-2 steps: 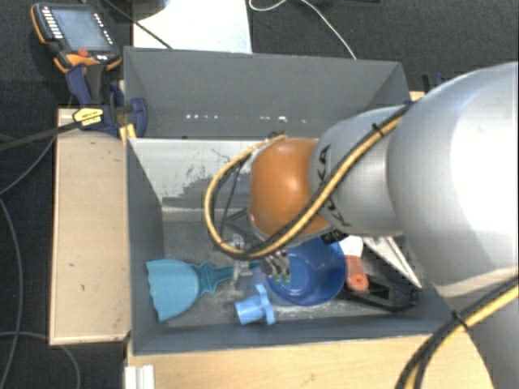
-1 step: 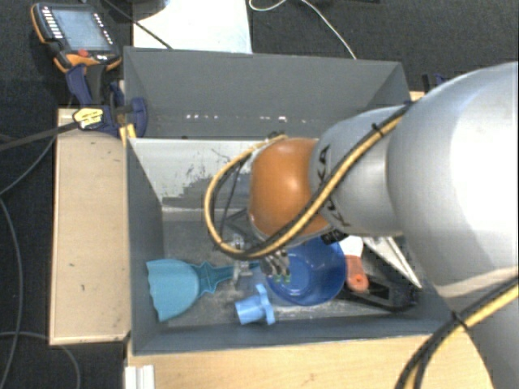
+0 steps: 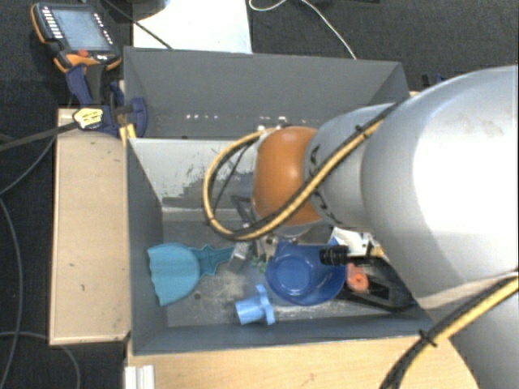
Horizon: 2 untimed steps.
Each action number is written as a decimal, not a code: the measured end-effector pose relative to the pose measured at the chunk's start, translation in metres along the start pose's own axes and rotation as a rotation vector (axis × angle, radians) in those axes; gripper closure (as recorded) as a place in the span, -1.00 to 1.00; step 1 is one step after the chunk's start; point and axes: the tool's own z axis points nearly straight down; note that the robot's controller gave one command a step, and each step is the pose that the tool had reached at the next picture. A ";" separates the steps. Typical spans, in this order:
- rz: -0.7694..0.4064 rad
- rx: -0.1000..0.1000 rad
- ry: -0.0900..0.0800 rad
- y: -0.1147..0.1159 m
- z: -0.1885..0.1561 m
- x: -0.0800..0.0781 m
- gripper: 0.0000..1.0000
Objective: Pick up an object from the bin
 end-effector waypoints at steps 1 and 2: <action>-0.002 0.000 0.000 0.000 0.000 0.000 1.00; -0.004 0.001 0.000 0.000 0.000 0.000 1.00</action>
Offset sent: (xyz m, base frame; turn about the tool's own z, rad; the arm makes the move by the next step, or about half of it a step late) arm 0.0000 0.0000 0.0000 0.0000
